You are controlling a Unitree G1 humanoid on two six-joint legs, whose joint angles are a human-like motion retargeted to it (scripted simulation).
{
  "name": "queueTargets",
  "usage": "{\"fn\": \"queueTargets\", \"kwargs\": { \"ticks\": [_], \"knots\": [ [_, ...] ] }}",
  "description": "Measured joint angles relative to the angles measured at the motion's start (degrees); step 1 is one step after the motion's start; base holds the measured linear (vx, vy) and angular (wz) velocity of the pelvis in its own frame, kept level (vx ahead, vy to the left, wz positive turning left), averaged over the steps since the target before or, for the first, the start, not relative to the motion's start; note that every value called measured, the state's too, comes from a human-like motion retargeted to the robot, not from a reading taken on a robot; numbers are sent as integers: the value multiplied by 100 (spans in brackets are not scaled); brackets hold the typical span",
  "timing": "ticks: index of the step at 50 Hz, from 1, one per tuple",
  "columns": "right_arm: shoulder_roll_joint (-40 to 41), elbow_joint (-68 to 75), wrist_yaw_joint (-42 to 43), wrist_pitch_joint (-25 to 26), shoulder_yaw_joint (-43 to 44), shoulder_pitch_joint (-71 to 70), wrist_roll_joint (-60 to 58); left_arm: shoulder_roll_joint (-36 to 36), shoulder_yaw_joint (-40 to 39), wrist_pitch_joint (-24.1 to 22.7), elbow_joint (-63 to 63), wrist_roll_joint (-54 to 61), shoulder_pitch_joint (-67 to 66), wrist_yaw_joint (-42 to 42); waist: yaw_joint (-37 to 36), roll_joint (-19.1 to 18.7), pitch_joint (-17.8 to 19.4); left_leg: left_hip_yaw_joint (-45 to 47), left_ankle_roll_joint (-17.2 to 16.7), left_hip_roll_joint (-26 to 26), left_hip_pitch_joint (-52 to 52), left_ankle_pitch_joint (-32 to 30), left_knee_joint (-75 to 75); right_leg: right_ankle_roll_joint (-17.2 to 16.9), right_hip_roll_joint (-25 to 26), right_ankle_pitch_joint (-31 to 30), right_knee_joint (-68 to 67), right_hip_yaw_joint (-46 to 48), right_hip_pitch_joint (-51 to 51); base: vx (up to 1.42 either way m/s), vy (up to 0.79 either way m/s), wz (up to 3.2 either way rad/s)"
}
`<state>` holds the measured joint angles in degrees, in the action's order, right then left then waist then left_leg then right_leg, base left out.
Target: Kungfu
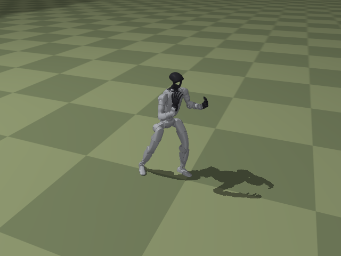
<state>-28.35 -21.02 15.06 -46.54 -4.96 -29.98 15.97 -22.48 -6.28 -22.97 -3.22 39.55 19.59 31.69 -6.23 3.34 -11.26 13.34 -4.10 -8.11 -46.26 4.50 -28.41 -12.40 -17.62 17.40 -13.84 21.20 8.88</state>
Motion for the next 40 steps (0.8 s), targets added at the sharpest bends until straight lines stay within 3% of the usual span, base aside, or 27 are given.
{"fn": "queueTargets", "kwargs": {
  "ticks": [3,5,8,10,12,13,15,17,18,20,22,25,27,33,40],
  "knots": [
    [-480,970,77,214,131,-825,-87,-765,-726,302,1,-570,-326,-621,-794,433,27,-133,-6,178,-110,-267,176,56,101,102,25,246,-198,2,-25,186],
    [-717,1855,-162,370,317,-1363,-98,-1301,-1237,589,133,-1073,-525,-921,-1340,612,253,-307,-48,245,-34,-429,295,69,264,183,62,373,-446,2,-37,161],
    [-877,3660,-720,119,497,-2295,-751,-2063,-2072,394,828,-2247,-839,-1533,-1921,728,605,-732,-115,440,131,-687,501,113,523,298,169,491,-819,0,-26,134],
    [-770,5293,-530,-529,514,-3048,-2094,-2488,-2725,-12,1724,-3543,-1118,-2327,-2149,759,727,-926,-143,557,234,-873,658,133,637,339,221,544,-990,-3,-16,106],
    [-484,7142,982,-677,510,-3855,-4739,-2826,-3467,-511,3130,-5680,-1332,-3650,-2221,679,770,-1108,-187,641,340,-1060,823,134,720,366,259,622,-1136,-8,-8,90],
    [-320,8081,2013,-423,498,-4212,-6343,-3004,-3803,-522,3926,-6979,-1401,-4508,-2231,632,774,-1182,-210,675,402,-1148,908,129,758,375,278,642,-1200,-6,-4,77],
    [-273,9878,2825,705,217,-4852,-8180,-3376,-4436,74,5639,-9657,-1391,-6087,-2303,580,780,-1310,-260,720,501,-1307,1058,103,823,379,320,720,-1317,-4,-5,67],
    [-266,11376,2558,2066,265,-5318,-8258,-3881,-4851,1478,7608,-11412,-1067,-6812,-2394,548,870,-1473,-312,769,604,-1454,1177,61,895,357,354,828,-1458,-5,-16,75],
    [-340,11726,2246,2287,343,-5438,-8161,-4168,-4958,2101,8502,-11772,-904,-6720,-2428,548,936,-1574,-340,805,659,-1528,1237,35,945,344,374,863,-1531,-2,-21,84],
    [-573,11784,1677,1711,121,-5507,-7989,-4734,-4954,2406,9865,-11587,-885,-6125,-2467,570,1042,-1742,-381,879,739,-1652,1341,9,1054,337,404,878,-1627,-4,-19,73],
    [-648,11525,2040,1441,245,-5335,-8315,-4719,-5305,2490,10063,-10656,-1334,-5995,-2542,585,1033,-1777,-401,891,759,-1717,1390,45,1104,374,406,867,-1638,-3,-5,19],
    [-615,11363,2903,1420,183,-5185,-8883,-4496,-6039,1492,10063,-9684,-2268,-5731,-2555,556,911,-1738,-419,870,717,-1762,1400,112,1106,461,368,869,-1578,-1,7,-7],
    [-628,11366,2860,1454,171,-5136,-8905,-4424,-6234,1292,10063,-9474,-2548,-5903,-2568,554,901,-1742,-438,873,738,-1799,1424,125,1101,484,331,880,-1581,0,0,0],
    [-574,11241,2652,1283,335,-4868,-8631,-4443,-6046,1327,10063,-10105,-2432,-6035,-2444,623,846,-1836,-472,921,829,-1864,1474,187,1164,530,310,909,-1662,4,-5,13],
    [-391,10849,2658,1118,265,-4688,-8743,-4202,-5164,436,9375,-10605,-1274,-6614,-2321,648,802,-1656,-400,788,813,-1778,1405,275,1157,596,257,733,-1566,-3,-1,-25]
  ]
}}
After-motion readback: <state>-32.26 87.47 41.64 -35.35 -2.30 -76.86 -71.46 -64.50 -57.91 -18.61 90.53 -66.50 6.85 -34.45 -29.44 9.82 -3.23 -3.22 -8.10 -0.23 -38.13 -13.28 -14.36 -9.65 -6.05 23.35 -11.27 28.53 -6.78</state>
